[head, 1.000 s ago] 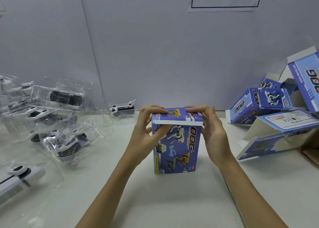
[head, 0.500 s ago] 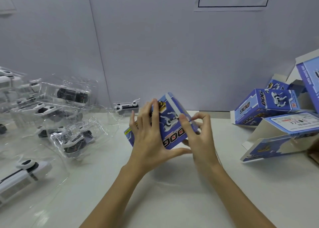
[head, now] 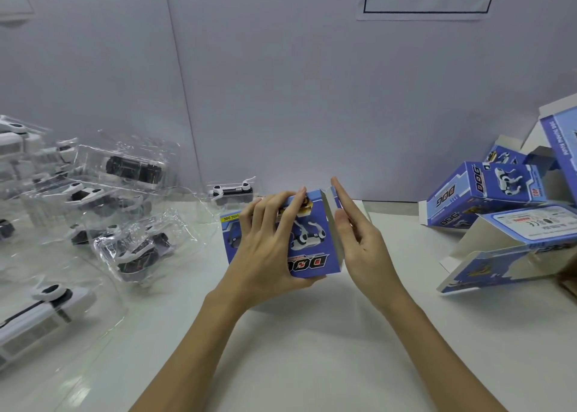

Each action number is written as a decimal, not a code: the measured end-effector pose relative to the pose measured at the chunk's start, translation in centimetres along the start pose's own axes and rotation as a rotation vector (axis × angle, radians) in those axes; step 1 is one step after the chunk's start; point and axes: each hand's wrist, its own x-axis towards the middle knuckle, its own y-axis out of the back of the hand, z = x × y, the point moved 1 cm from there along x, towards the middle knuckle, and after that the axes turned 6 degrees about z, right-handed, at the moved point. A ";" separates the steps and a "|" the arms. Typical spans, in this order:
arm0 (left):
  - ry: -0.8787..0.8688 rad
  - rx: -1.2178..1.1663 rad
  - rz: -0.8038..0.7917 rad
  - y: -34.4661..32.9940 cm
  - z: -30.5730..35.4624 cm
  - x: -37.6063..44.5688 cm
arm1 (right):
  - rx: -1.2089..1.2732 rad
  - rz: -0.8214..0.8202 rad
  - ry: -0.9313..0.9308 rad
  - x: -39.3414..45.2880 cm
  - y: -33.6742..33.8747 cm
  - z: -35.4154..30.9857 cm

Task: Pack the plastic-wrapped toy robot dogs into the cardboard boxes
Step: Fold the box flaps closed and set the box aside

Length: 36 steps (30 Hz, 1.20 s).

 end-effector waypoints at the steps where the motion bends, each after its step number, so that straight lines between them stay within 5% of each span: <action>1: 0.003 0.007 -0.002 0.0 0.1 0.0 | -0.021 0.011 0.006 0.0 0.1 0.2; 20: 0.003 0.050 0.058 -0.7 0.7 -0.2 | -0.021 0.021 0.015 0.0 -0.5 0.7; 29: -0.037 0.057 0.069 -0.2 0.9 0.1 | 0.215 -0.200 -0.075 -0.1 -0.1 0.3; 36: 0.064 -0.010 0.063 1.1 0.7 0.6 | 0.084 -0.058 0.079 -0.1 -0.5 0.4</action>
